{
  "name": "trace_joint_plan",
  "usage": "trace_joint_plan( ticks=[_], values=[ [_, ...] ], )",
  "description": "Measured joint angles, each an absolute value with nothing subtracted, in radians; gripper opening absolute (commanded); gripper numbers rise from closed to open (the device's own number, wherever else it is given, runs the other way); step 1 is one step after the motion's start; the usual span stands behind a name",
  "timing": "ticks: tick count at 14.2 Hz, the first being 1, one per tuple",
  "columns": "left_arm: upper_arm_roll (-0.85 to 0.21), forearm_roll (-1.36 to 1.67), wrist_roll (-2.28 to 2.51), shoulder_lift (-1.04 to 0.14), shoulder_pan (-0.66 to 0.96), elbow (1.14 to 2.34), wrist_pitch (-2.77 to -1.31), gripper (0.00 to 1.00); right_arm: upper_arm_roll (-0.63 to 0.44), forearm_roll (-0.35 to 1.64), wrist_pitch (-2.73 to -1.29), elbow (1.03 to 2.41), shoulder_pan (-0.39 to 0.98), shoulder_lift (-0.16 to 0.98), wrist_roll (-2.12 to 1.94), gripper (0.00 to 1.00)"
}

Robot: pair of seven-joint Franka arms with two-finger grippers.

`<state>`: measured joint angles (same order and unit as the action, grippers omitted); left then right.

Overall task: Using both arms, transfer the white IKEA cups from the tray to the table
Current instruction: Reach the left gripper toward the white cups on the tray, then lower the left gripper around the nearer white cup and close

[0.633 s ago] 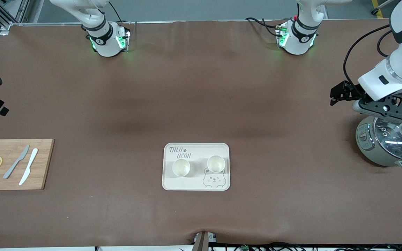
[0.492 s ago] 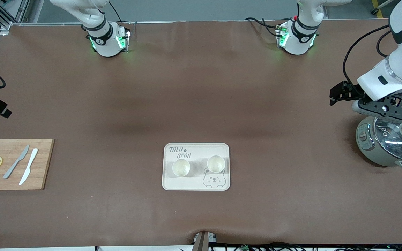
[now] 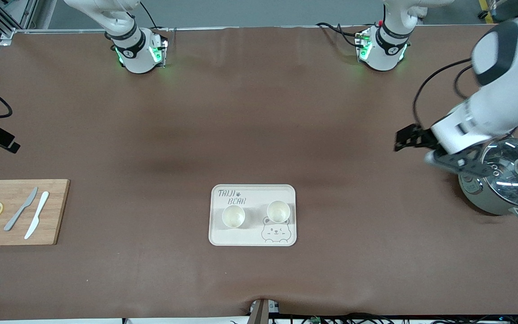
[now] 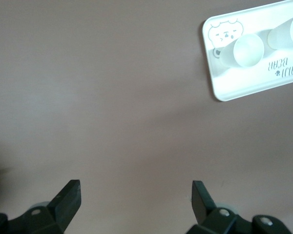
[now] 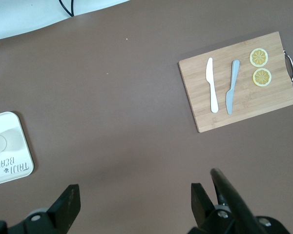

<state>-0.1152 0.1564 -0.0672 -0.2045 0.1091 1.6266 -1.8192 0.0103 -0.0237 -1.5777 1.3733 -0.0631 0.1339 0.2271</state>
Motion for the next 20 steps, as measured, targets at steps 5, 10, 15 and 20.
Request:
trace_joint_plan(
  ticks=[5, 10, 15, 20],
  values=[
    [-0.105, 0.008, 0.317, -0.603, 0.384, 1.32, -1.893, 1.0, 0.006, -0.024, -1.633, 1.435, -0.066, 0.114, 0.227, 1.0],
    [0.025, 0.001, 0.411, -0.811, 0.553, 1.181, -2.005, 1.0, 0.005, -0.024, -1.651, 1.465, -0.088, 0.1, 0.225, 1.0],
    [0.033, 0.001, 0.411, -0.855, 0.555, 1.177, -2.065, 1.0, 0.01, -0.076, -1.615, 1.467, -0.087, 0.099, 0.224, 1.0],
    [0.03, 0.001, 0.413, -0.899, 0.569, 1.158, -2.122, 1.0, 0.009, -0.092, -1.602, 1.472, -0.088, 0.099, 0.224, 1.0]
  ],
)
